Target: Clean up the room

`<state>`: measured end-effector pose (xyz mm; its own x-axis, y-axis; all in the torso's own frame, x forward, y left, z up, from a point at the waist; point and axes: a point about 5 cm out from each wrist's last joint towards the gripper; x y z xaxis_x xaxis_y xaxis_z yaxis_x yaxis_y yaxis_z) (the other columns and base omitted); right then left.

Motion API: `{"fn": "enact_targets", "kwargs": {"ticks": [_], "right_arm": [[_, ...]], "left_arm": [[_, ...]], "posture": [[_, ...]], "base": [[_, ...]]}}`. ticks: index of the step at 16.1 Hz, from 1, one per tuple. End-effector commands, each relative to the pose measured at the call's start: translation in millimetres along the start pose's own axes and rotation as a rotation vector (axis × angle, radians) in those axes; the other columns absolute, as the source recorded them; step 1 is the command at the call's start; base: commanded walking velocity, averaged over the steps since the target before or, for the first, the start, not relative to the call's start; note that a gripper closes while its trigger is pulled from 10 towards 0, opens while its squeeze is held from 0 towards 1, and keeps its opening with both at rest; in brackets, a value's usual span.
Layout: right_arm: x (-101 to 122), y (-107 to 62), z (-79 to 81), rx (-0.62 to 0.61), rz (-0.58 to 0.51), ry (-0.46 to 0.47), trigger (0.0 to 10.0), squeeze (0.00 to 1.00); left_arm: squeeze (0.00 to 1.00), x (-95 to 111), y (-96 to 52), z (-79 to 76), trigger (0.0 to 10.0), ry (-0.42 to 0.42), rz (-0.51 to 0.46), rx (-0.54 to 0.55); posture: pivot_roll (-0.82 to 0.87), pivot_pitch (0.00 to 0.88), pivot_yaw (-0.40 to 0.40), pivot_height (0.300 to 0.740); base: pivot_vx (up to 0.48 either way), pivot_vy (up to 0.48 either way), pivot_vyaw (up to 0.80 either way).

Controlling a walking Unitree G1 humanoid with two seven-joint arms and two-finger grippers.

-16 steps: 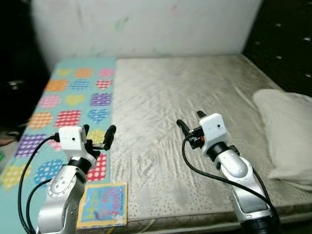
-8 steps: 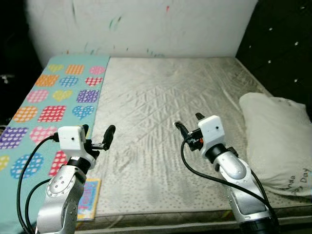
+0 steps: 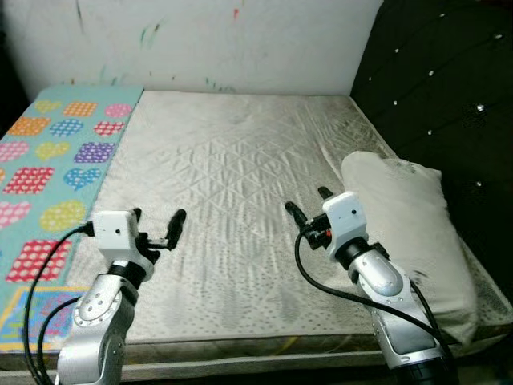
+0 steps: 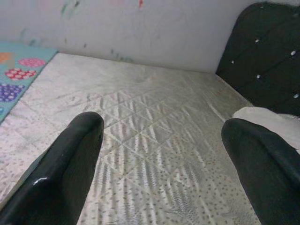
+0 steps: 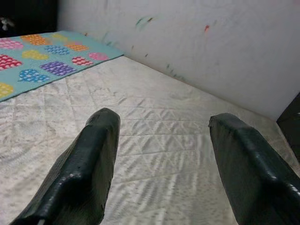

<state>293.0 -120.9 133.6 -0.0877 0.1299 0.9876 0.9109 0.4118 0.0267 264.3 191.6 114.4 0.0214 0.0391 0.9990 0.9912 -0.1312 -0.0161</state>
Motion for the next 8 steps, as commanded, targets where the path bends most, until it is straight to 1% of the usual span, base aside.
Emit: {"fn": "enact_targets", "kwargs": {"ticks": [1,3,4,5,6,7,8], "right_arm": [[-4.5,-4.7,-12.4,-0.052,0.017,0.010,10.0,0.00],[-8.7,-6.1,-15.5,-0.068,0.028,0.008,10.0,0.00],[-12.0,-6.8,-17.2,-0.064,0.037,-0.005,10.0,0.00],[-12.8,-6.3,-18.0,-0.044,0.032,-0.045,10.0,0.00],[-13.0,-4.0,-18.3,-0.036,0.019,-0.057,10.0,0.00],[-9.9,-2.9,-16.9,-0.008,-0.006,-0.035,10.0,0.00],[-7.7,-0.3,-13.9,0.041,-0.013,-0.019,10.0,0.00]], "left_arm": [[0.00,-3.7,4.3,-2.2,10.0,0.028,0.009,0.000],[0.00,-5.5,5.7,2.2,10.0,0.042,0.014,0.013],[0.00,-5.4,8.1,7.5,10.0,0.048,0.011,0.033],[0.00,-3.7,11.4,16.5,10.0,0.048,0.001,0.077],[0.00,-3.5,14.7,20.4,10.0,0.044,-0.007,0.098],[0.00,-2.6,15.8,25.5,10.0,0.049,-0.012,0.135],[0.00,-1.1,16.3,27.5,10.0,0.043,-0.020,0.152]], "posture": [[-0.19,0.000,-0.013,0.740],[-0.18,0.000,-0.013,0.740],[-0.16,0.000,-0.015,0.740],[-0.16,0.000,-0.015,0.740],[-0.14,0.000,-0.018,0.740],[-0.14,0.000,-0.018,0.740],[-0.13,0.000,-0.022,0.740]], "base": [[0.000,0.000,0.00],[0.000,0.000,0.00],[0.000,0.000,0.00],[0.000,0.000,0.00],[0.000,0.000,0.00],[0.000,0.000,0.00],[0.000,0.000,0.00]]}}
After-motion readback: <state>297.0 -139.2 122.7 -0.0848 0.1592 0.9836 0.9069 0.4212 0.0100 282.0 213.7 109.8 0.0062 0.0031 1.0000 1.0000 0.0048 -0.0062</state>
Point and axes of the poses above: a point about 5 cm out from each wrist's last joint towards the gripper, its own y axis pointing out of the wrist towards the gripper, its own x axis along the axis of the wrist's last joint, z = x × y, and after that the axes turned 5 degrees about y, right-handed
